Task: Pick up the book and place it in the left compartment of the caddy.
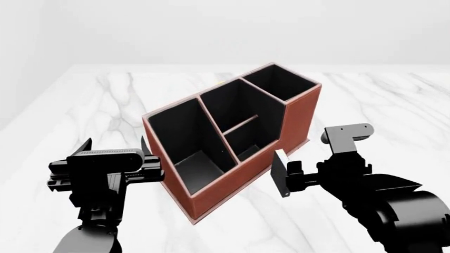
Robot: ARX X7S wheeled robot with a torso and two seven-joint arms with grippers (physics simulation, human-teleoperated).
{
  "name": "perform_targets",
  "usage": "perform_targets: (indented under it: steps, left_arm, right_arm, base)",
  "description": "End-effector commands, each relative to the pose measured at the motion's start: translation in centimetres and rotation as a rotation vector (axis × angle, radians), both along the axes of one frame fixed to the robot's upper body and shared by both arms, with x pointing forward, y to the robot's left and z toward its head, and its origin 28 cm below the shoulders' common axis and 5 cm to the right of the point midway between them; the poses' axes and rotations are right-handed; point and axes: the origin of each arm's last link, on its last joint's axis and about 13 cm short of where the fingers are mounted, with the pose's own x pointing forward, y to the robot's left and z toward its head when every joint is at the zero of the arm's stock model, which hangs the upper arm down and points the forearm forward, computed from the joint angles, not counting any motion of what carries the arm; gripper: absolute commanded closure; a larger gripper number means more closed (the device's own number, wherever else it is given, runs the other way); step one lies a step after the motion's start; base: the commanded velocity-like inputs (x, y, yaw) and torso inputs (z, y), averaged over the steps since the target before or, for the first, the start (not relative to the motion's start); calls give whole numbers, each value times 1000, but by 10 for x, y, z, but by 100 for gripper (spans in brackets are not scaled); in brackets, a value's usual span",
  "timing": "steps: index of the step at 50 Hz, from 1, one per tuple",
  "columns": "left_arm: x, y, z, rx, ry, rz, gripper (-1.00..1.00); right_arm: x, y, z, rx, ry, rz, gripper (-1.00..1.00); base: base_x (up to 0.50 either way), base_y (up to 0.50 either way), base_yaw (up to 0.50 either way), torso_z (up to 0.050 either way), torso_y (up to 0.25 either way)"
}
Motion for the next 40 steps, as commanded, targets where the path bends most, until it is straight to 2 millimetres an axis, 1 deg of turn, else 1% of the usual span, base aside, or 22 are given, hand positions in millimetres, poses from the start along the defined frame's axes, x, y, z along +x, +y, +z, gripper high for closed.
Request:
perform_targets:
  steps: [1,12,15,17,21,26,33,38,39,40]
  left_arm:
    - [0,0,-1,1,1,1,-100]
    - [1,-1,-2,1,5,-1,-100]
    - [1,-1,-2,3,5,-2,-100]
    - [0,-1,-1,2,4,-1,-100]
    - [0,-1,-1,1,3,1,-100]
    - [1,-1,-1,1,3,0,-100]
    - [0,-1,0,1,0,2,-100]
    - [-2,-1,0,1,-1,4,-100]
    - [-2,-1,0,2,-1,4,-100]
    - [-2,0,-1,1,1,6,-100]
  right_arm:
    - [18,-1,-10,-2,49,-18,-100]
    - [35,4,-17,-28,83,-9,-100]
    - [39,8,-14,-27,96,6,-100]
    - [39,11,-18,-32,108,30,-100]
    - [33,20,-16,-19,136,106,-100]
    - [31,24,-16,-11,159,152,-100]
    - [40,25,-24,-4,195,138,-100]
    - [50,21,-33,23,229,72,-100]
    - [50,21,-34,22,231,66,100]
    - [51,20,-38,22,243,50,100]
  base:
    - [0,0,0,0,0]
    - [0,0,0,0,0]
    - [0,0,0,0,0]
    - [0,0,0,0,0]
    - [0,0,0,0,0]
    - [0,0,0,0,0]
    - [0,0,0,0,0]
    - [0,0,0,0,0]
    - [0,0,0,0,0]
    - [0,0,0,0,0]
